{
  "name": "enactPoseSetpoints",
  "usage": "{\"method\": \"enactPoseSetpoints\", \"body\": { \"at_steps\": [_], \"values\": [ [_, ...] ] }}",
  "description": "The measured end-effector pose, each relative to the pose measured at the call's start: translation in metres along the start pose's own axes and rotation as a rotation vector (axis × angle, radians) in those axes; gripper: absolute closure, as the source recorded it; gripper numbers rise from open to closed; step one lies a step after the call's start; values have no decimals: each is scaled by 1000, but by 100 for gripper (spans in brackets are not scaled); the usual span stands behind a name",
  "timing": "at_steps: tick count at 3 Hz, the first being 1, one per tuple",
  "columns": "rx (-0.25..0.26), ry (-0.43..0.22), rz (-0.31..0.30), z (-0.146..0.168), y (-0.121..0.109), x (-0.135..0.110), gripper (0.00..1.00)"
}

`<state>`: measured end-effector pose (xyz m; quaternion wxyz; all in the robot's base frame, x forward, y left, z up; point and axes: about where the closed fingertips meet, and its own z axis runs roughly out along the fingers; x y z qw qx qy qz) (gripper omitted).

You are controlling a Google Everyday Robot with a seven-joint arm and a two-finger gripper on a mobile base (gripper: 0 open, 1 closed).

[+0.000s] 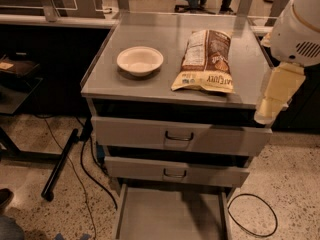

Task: Place brown chip bag into bottom drawer

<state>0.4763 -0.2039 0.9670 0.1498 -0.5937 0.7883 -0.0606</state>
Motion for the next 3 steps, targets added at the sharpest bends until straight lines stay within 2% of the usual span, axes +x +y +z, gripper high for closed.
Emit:
{"method": "enactPoseSetpoints", "body": {
  "at_steps": [2, 3],
  "values": [
    [81, -15, 102, 37, -53, -39, 0],
    [45, -15, 149, 68, -69, -39, 0]
  ]
}}
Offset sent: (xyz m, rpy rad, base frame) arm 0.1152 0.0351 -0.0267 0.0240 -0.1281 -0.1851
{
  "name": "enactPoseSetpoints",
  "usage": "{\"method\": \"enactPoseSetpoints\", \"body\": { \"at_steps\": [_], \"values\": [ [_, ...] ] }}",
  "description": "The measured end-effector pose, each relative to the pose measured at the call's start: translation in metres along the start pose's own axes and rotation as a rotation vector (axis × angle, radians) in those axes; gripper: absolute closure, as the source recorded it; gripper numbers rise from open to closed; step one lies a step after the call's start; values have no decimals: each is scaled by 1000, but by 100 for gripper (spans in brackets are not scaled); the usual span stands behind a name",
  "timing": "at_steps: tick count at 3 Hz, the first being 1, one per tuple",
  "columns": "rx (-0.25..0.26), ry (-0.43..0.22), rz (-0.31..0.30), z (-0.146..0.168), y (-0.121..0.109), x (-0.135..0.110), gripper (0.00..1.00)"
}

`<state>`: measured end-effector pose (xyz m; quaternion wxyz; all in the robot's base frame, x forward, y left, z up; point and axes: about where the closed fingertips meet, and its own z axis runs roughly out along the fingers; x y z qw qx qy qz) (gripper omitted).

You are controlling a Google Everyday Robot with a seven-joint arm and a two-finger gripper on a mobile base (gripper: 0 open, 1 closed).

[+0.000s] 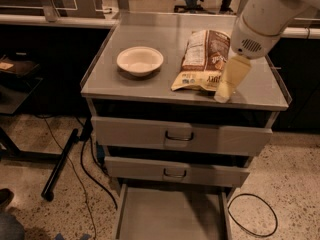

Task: Place brown chip bag into bottom drawer

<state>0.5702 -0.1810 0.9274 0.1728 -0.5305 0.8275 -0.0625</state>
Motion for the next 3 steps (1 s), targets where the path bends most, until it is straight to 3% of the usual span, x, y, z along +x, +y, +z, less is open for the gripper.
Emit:
{"method": "enactPoseSetpoints", "body": {
  "at_steps": [1, 2, 3],
  "values": [
    [-9, 1, 5, 6, -1, 0, 0],
    [-30, -36, 37, 22, -2, -11, 0],
    [-28, -70, 54, 36, -19, -32, 0]
  ]
}}
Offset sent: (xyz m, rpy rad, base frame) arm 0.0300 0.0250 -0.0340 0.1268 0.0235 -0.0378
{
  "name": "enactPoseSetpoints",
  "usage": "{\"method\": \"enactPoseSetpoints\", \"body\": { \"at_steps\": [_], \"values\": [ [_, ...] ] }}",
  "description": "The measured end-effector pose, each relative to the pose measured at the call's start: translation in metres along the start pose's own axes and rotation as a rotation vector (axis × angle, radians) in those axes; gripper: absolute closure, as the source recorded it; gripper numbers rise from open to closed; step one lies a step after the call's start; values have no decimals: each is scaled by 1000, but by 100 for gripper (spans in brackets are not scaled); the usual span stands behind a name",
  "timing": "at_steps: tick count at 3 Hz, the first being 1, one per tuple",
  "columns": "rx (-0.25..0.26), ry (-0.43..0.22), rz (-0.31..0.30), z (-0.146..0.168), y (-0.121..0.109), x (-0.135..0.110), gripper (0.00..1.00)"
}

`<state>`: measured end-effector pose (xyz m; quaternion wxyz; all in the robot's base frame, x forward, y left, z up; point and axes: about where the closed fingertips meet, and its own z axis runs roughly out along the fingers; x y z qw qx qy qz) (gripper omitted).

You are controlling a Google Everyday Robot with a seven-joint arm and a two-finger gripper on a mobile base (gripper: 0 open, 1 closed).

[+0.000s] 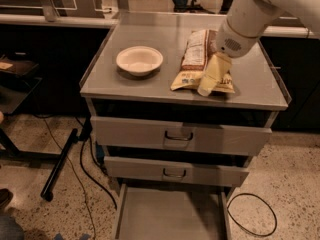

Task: Place brown chip bag into bottom drawer

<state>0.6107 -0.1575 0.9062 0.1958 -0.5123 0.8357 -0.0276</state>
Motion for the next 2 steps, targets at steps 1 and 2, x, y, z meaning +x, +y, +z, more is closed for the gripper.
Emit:
{"method": "enactPoseSetpoints", "body": {
  "at_steps": [1, 2],
  "values": [
    [-3, -22, 3, 19, -17, -26, 0],
    [-9, -17, 14, 38, -23, -31, 0]
  ]
}}
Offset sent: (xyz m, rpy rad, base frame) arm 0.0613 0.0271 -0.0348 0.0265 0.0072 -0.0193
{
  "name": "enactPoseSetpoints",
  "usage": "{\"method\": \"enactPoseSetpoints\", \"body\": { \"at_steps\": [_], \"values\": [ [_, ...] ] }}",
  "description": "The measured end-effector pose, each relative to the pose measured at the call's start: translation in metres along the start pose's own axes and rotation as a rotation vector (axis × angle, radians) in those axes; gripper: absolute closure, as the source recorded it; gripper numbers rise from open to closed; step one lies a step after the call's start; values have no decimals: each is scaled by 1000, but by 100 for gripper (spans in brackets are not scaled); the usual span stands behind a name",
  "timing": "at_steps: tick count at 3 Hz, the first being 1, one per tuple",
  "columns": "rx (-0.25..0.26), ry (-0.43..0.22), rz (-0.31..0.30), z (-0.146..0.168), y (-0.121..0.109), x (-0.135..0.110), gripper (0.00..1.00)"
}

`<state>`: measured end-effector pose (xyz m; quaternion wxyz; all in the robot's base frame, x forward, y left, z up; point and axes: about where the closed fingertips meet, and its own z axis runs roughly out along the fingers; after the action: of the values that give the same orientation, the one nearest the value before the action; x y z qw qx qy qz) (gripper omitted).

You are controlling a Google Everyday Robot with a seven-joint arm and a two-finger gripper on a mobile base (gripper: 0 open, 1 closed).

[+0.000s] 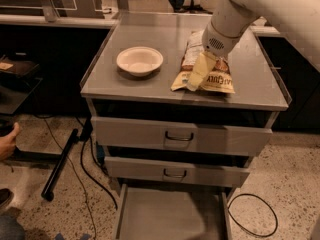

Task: Place brown chip bag into bottom drawer

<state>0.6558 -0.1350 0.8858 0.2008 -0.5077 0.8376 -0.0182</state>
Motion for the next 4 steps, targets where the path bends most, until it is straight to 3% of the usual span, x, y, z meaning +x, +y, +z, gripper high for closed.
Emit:
{"method": "enactPoseSetpoints", "body": {
  "at_steps": [2, 4],
  "values": [
    [0, -8, 38, 33, -20, 8, 0],
    [56, 3, 31, 36, -43, 10, 0]
  ]
}}
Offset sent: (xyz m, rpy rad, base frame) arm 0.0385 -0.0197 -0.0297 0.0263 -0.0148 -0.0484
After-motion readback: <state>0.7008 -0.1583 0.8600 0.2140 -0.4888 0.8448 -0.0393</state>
